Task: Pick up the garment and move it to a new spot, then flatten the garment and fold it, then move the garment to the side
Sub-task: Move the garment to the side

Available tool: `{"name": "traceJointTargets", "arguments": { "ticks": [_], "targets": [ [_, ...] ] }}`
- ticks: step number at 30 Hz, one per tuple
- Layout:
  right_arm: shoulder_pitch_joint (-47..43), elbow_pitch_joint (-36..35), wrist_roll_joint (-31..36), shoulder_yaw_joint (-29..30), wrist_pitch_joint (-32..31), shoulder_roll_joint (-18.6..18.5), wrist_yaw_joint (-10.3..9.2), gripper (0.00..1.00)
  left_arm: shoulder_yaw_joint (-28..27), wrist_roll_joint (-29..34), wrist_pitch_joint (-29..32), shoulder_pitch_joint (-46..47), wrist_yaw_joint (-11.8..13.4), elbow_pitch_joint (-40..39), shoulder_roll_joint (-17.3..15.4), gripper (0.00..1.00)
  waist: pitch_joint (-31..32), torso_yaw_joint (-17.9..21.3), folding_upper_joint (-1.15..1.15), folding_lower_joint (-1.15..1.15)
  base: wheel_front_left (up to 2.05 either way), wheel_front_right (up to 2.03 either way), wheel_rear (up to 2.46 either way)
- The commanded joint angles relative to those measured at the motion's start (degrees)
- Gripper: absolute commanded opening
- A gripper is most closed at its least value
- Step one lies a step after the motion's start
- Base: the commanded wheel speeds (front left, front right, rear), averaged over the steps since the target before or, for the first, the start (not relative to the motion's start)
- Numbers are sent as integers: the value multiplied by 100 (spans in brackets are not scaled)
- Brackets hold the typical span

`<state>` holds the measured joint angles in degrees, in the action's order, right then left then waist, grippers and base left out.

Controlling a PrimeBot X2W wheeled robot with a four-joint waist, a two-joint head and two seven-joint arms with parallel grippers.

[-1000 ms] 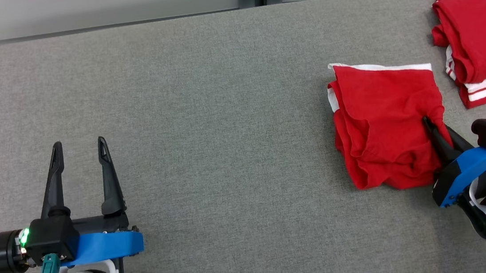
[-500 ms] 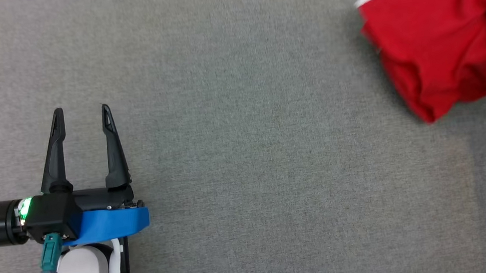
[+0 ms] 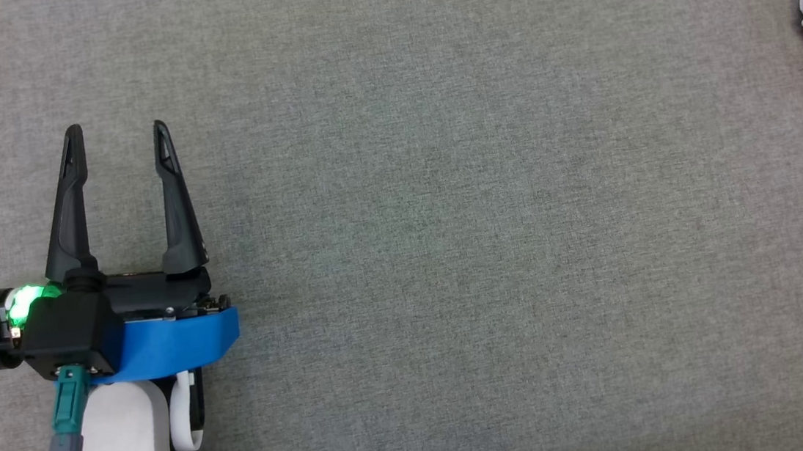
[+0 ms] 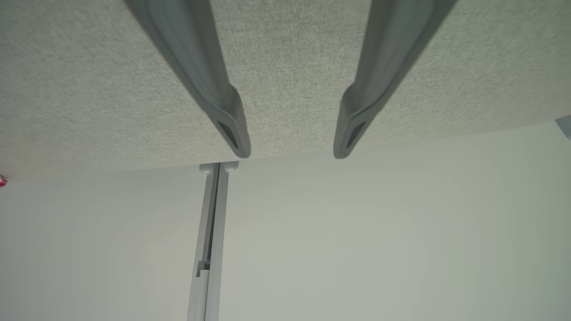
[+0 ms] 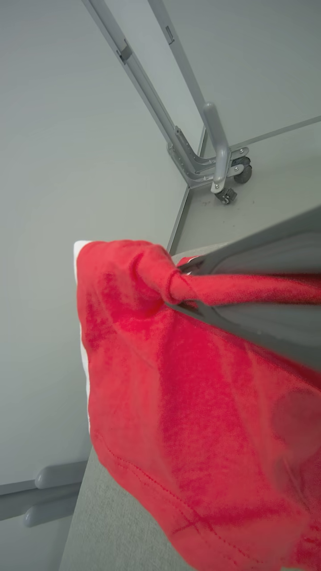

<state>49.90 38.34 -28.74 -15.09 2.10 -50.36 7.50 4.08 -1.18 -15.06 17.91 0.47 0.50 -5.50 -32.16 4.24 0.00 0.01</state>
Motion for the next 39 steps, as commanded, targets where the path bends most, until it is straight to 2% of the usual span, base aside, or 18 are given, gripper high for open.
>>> {"name": "traceJointTargets", "arguments": {
  "ticks": [1, 3, 5, 9, 10, 11, 12, 13, 20, 25, 39],
  "targets": [
    [124, 51, -33, 21, 3, -57, -1, 0, -11, 29, -14, 86, 19, -35, -41, 100, -21, 13, 0, -1, 0, 0, 0],
    [154, 37, -149, -63, -31, -18, -5, 0, -8, 29, -14, 84, 29, -72, -51, 100, -41, 27, 0, -1, 0, 0, 0],
    [257, 51, 46, -155, 48, -142, -2, 0, 10, 24, -14, 92, 29, -89, -45, 100, -76, 26, 0, -1, 0, 0, 0],
    [366, 307, 117, -90, 44, -22, -2, 0, 37, -13, -14, 101, 44, -75, -23, 100, -112, -28, 0, -1, 0, 0, 0],
    [404, 350, 153, -76, 64, -6, -2, 4, 37, -19, -14, 94, 47, -74, -20, 100, -116, -42, 0, -1, 0, 0, 0],
    [428, 408, 185, -68, 52, 23, -2, 38, 26, -21, -14, 80, 58, -71, -22, 100, -116, -53, 0, -1, 0, 0, 0],
    [437, 464, 206, -68, 22, 39, -2, 97, 13, -33, -14, 65, 62, -60, -24, 100, -110, -63, 0, -1, 0, 0, 0],
    [447, 504, 232, -63, 23, 47, -2, 100, 5, -43, -14, 49, 59, -48, -25, 100, -98, -73, 0, -1, 0, 0, 0],
    [585, 741, 419, -59, 110, 171, -2, 100, -41, -106, -14, -54, 87, 22, -6, 100, 150, -121, 0, -1, 0, 0, 0],
    [539, 756, 614, -89, 419, 419, -2, 100, -115, -166, -14, -242, 108, 69, -1, 100, 544, -136, 0, -1, 0, 0, 0],
    [-263, 424, 750, -361, 1194, 1737, -1, 100, -396, -331, -15, -1124, 109, 230, 37, 100, 1780, -357, 0, -1, 0, 0, 0]
  ]
}}
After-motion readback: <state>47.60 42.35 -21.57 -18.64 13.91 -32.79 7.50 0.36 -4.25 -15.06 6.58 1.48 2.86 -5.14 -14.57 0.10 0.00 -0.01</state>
